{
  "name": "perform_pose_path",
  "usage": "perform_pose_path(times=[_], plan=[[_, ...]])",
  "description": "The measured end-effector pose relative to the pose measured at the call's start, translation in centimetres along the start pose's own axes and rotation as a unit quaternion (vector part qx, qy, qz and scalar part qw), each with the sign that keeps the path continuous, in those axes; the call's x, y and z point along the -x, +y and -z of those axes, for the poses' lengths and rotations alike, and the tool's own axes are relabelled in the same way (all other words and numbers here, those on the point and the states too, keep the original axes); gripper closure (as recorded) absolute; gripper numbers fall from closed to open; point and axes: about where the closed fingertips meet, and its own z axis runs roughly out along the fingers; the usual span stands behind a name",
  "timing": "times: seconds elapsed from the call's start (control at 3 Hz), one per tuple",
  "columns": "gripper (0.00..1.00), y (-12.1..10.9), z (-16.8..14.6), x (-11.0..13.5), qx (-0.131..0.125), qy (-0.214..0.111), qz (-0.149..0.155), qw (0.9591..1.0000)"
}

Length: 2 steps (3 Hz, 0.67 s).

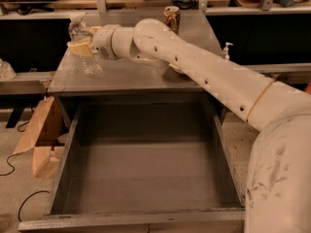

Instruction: Place water bottle into top drawer

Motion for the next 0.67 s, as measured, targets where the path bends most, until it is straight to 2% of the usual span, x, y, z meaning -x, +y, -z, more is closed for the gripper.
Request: perform_pose_path(times=[0.33,0.67], plan=[[1.00,-1.4,0.1,1.2,-0.002,0.004,0.005,1.0000],[1.00,-2.6,1.3,3.9,-0.010,0.025,0.021,0.9994]])
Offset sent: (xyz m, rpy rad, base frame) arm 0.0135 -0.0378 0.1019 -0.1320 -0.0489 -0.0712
